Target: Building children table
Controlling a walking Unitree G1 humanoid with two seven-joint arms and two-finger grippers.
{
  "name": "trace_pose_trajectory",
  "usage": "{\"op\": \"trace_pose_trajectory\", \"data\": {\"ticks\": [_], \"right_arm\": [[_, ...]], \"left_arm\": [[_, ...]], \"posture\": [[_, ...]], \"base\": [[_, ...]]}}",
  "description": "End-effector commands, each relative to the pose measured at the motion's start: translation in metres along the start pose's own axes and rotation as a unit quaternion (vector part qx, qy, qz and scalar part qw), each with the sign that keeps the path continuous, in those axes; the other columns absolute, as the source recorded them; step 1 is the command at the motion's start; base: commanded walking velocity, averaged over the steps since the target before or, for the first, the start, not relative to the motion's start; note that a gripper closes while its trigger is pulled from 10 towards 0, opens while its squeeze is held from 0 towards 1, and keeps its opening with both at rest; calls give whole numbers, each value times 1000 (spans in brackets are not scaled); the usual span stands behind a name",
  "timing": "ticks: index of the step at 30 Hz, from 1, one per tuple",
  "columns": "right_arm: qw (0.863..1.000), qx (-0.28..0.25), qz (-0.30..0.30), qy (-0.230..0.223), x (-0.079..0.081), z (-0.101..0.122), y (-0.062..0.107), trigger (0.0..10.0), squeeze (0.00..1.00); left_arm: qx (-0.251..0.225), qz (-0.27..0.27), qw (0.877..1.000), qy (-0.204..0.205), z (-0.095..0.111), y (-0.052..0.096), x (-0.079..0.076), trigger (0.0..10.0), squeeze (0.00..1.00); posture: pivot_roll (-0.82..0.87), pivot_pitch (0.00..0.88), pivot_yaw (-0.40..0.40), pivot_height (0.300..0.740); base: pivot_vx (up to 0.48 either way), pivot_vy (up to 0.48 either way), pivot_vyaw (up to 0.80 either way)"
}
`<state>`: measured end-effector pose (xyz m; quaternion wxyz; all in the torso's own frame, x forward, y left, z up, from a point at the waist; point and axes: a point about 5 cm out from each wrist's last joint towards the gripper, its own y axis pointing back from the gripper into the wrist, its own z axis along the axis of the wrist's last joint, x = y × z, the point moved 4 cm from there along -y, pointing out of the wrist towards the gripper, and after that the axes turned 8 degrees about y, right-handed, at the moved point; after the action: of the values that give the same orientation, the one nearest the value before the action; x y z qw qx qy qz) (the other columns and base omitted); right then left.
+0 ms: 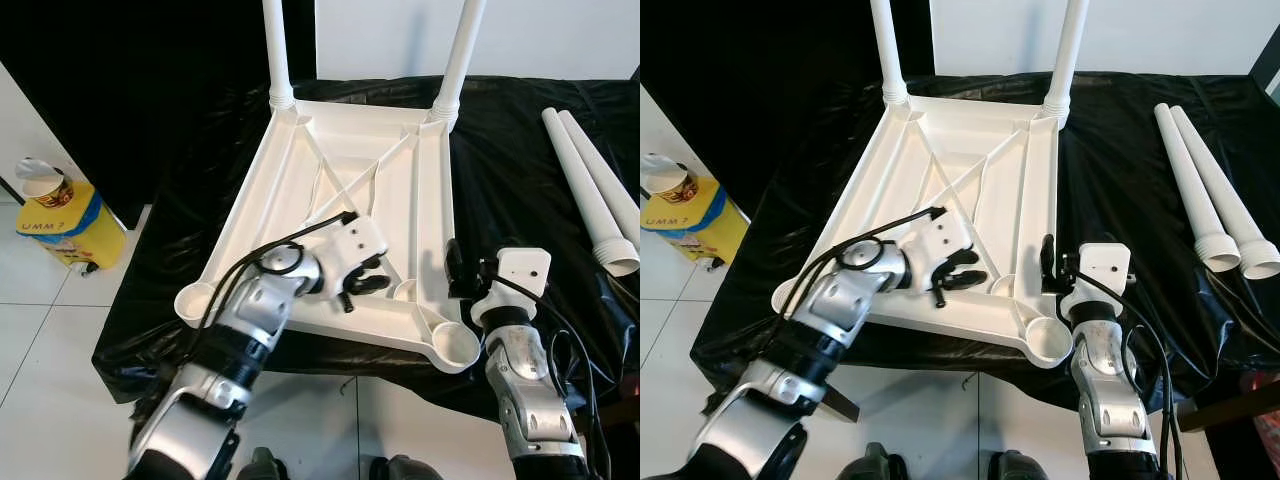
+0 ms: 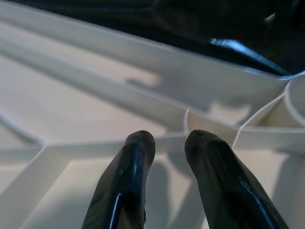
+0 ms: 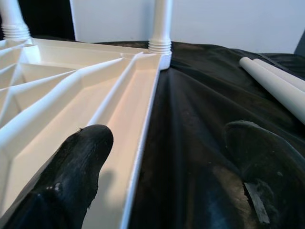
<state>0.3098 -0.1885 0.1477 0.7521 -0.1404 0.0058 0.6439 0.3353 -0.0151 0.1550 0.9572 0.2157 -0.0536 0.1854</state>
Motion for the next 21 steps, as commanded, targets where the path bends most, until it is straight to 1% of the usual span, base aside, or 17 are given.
{"op": "trace_pose_trajectory", "data": {"ticks": [1,2,3,4,5,6,7,8,10,11,12,14,16,17,19,20,21], "right_arm": [[999,25,-20,-7,-7,-10,0,10000,0],[999,25,-20,-7,-7,-10,0,10000,0],[998,40,-46,-25,-13,-15,0,10000,0],[996,50,-66,-35,-19,-19,1,10000,0],[996,50,-66,-35,-19,-19,1,10000,0],[995,55,-79,-41,-23,-21,1,10000,0],[992,61,-95,-47,-28,-24,2,10000,0],[992,61,-95,-47,-28,-24,2,10000,0],[988,65,-130,-51,-40,-26,2,10000,0],[988,65,-130,-51,-40,-26,2,10000,0],[986,68,-145,-56,-45,-28,1,10000,0],[986,68,-145,-56,-45,-28,1,10000,0],[980,68,-176,-63,-58,-29,1,10000,0],[980,68,-176,-63,-58,-29,1,10000,0],[975,65,-202,-69,-69,-29,0,10000,0],[972,63,-213,-74,-75,-29,0,10000,0],[972,63,-213,-74,-75,-29,0,10000,0]], "left_arm": [[-39,228,973,-1,6,11,40,10000,0],[-39,228,973,-1,6,11,40,10000,0],[-71,203,977,-4,14,13,33,10000,0],[-95,187,978,-3,20,17,28,10000,0],[-95,187,978,-3,20,17,28,10000,0],[-111,177,978,-4,24,20,24,10000,0],[-130,168,977,-4,28,23,20,10000,0],[-130,168,977,-4,28,23,20,10000,0],[-164,165,973,-5,36,31,15,10000,0],[-164,165,973,-5,36,31,15,10000,0],[-175,161,971,-3,39,33,13,10000,0],[-175,161,971,-3,39,33,13,10000,0],[-196,146,970,9,45,38,7,10000,0],[-196,146,970,9,45,38,7,10000,0],[-207,121,971,20,46,41,0,10000,0],[-208,103,972,33,46,41,-5,10000,0],[-208,103,972,33,46,41,-5,10000,0]], "posture": [[5,102,8,740],[5,102,8,740],[6,101,10,740],[7,101,11,740],[7,101,11,740],[7,101,11,740],[9,100,13,740],[9,100,13,740],[11,100,14,740],[11,100,14,740],[13,99,15,740],[13,99,15,740],[14,98,17,740],[14,98,17,740],[15,98,19,740],[14,97,23,740],[14,97,23,740]], "base": [[0,0,0],[0,0,0],[0,0,0],[0,0,0],[0,0,0],[0,0,0],[0,0,0],[0,0,0],[0,0,0],[0,0,0],[0,0,0],[0,0,0],[0,0,0],[0,0,0],[0,0,0],[0,0,0],[0,0,0]]}}
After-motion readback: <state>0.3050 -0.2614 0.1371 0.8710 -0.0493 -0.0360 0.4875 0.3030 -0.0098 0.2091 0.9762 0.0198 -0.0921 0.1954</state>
